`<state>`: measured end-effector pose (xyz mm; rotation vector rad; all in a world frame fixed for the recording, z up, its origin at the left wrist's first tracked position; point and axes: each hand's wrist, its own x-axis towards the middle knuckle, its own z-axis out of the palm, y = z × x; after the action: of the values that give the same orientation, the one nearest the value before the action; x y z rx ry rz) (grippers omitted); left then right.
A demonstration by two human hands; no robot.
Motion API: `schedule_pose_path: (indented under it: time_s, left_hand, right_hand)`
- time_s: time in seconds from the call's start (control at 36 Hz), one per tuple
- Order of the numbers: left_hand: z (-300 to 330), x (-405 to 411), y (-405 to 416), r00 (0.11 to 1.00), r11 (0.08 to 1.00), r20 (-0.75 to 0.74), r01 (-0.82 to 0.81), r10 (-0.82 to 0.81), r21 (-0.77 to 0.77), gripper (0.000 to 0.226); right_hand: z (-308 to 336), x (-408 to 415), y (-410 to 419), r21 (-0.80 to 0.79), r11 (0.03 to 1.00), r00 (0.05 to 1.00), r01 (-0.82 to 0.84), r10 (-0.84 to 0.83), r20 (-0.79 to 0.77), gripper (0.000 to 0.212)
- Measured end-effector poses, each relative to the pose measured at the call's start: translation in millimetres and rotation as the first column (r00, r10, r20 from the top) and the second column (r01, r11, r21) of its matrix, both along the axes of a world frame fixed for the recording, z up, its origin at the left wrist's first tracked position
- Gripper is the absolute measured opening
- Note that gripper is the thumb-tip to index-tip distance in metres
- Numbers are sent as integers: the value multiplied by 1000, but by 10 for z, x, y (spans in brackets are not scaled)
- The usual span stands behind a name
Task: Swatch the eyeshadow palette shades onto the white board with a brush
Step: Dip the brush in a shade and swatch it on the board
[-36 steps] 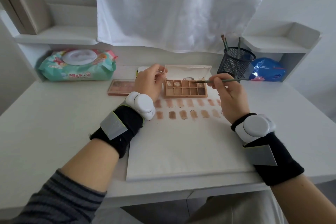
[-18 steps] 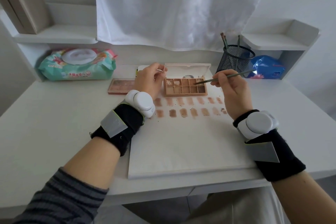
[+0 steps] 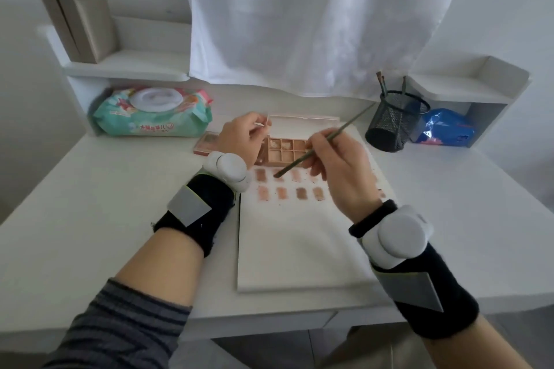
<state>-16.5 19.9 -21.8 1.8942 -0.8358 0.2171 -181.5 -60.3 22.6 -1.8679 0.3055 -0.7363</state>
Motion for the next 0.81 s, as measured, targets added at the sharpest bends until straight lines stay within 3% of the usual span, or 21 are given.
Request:
schedule_pose_path:
  time_s: [0.14, 0.28, 0.42, 0.81]
  left_hand:
    - [-45, 33, 72, 1000, 1000, -7, 11, -12, -25, 14]
    - [-44, 37, 94, 1000, 999, -8, -13, 12, -44, 15]
    - [-57, 51, 78, 1000, 999, -2, -9, 9, -50, 15]
    - [-55, 53, 78, 1000, 998, 15, -13, 14, -64, 18]
  right_hand:
    - [-189, -7, 146, -1, 1000, 999, -22, 22, -25, 26]
    - [-269, -19, 224, -133, 990, 999, -37, 39, 14, 24]
    - [-306, -31, 236, -278, 958, 997, -67, 56, -47, 21]
    - [-333, -2, 244, -353, 927, 992, -126, 108, -71, 26]
